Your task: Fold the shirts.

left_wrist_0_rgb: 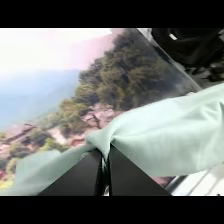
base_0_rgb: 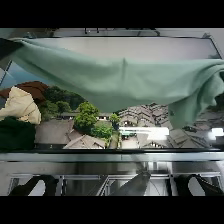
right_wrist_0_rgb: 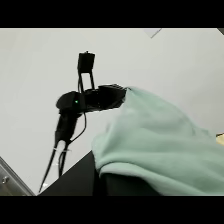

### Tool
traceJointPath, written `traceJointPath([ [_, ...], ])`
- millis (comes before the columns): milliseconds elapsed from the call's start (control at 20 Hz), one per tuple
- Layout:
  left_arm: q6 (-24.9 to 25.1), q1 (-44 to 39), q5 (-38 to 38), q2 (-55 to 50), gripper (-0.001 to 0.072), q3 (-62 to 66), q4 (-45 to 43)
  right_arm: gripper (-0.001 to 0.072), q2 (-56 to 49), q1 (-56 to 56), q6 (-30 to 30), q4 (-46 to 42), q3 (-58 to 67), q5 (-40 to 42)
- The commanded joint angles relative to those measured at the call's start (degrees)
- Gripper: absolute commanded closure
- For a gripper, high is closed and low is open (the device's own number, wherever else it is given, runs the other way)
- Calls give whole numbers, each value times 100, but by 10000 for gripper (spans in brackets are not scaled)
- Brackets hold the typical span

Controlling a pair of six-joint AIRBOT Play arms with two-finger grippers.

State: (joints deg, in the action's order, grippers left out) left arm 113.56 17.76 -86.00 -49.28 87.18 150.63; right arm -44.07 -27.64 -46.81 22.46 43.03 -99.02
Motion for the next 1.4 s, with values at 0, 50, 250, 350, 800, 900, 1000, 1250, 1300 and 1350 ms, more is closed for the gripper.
traceJointPath([
  [0,-46,387,-192,358,693,66,-323,692,610,17,-291,-1458,90,1401],
  [50,-46,461,-236,273,693,-175,-317,692,505,136,-492,-2374,85,1869],
  [250,199,188,-247,-575,692,-1475,-369,691,-778,761,-1226,-4291,74,2879],
  [350,509,-140,-116,-1276,693,-2153,-369,692,-1775,1036,-1202,-4288,74,3108],
  [800,999,-367,1088,-4424,338,-1958,-256,344,-5154,905,-205,-3536,1746,3364],
  [900,780,-179,680,-4636,-5,-1506,-219,344,-4999,669,-466,-3585,2164,3045],
  [1000,669,-4,472,-4666,-5,-1248,-251,344,-4686,426,-658,-3799,2223,3005],
  [1250,540,413,22,-4660,-4,-1392,-260,345,-3893,448,-1235,-4911,1880,2350],
  [1300,540,476,26,-4660,-5,-1576,-260,345,-3698,612,-1259,-4935,1593,2306],
  [1350,540,538,35,-4660,-4,-1797,-260,345,-3477,841,-1261,-4929,1211,2332],
])
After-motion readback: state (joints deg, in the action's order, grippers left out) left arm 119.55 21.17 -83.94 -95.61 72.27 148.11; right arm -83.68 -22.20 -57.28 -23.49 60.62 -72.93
